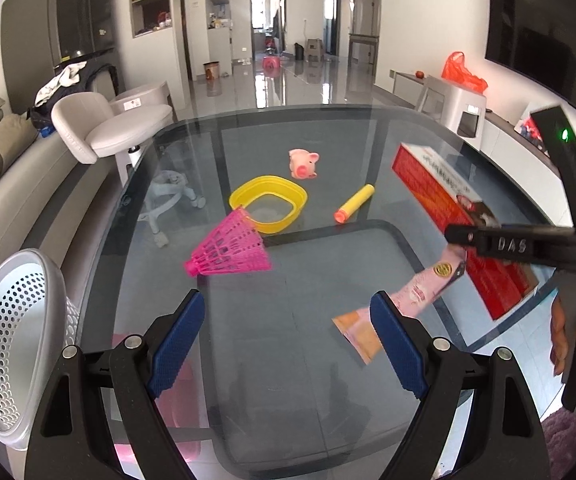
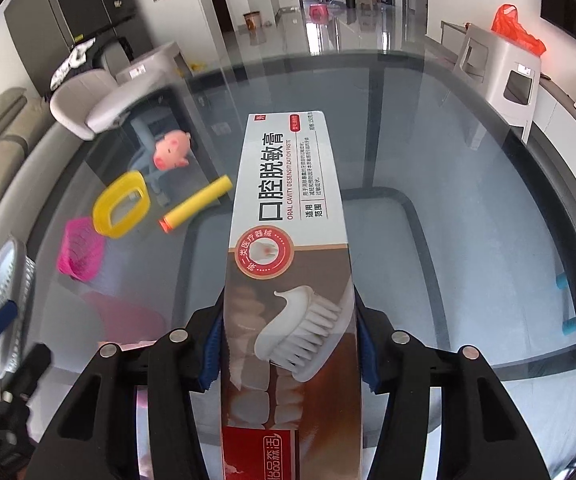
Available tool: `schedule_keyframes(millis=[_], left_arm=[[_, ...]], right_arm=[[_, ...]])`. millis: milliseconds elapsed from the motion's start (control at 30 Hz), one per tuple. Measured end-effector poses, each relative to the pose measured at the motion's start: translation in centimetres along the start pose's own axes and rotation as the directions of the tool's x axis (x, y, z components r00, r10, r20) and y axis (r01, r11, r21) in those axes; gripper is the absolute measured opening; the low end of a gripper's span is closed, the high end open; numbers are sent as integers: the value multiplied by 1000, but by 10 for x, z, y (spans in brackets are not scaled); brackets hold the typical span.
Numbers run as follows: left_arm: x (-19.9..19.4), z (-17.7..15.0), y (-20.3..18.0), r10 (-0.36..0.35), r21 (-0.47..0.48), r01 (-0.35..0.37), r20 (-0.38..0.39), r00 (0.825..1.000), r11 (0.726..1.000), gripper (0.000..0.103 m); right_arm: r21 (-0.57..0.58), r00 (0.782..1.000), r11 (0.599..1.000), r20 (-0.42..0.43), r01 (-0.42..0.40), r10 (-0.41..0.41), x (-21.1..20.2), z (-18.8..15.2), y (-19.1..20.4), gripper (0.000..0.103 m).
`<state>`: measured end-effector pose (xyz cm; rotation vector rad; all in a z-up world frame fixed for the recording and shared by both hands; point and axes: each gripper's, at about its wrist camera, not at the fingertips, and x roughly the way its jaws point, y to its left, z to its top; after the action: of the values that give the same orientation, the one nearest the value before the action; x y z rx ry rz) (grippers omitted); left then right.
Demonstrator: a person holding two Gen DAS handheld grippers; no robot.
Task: Collect trash
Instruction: 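Grasp the pink snack wrapper with the left tool while the right tool holds the toothpaste box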
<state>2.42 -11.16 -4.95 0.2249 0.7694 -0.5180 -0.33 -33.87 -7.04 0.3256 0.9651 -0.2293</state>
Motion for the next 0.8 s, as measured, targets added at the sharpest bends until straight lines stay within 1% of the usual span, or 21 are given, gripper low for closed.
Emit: schedule_keyframes(millis=[133,233,333,433,533,667,800], left_arm=[[1,-2,-9,-22,29,22,-2,1000,999,83],[3,-2,-16,-35,55,35,-3,999,998,83],[7,-3,-25,-55,80,56,-8,998,995,83],[9,-3,-34,-89,112,90,-12,996,990,83],[14,-5,-47,-127,155,130,-33,991,979,83],[21,-8,-63,-134,210,140,-42,990,968,83],[34,-7,-74,-137,234,148,-64,989,961,83]], right_arm=[[32,999,999,31,-30,29,-15,3,-9,51],[60,998,997,32,-54,52,-19,4,-17,51],[74,998,996,37,-54,51,-22,4,-25,51],[91,997,994,48,-65,61,-27,4,-30,51],[118,995,989,47,-89,83,-28,4,-35,51],[136,993,984,55,-112,105,-31,6,-37,51],[136,992,983,60,-122,115,-33,6,-38,51]])
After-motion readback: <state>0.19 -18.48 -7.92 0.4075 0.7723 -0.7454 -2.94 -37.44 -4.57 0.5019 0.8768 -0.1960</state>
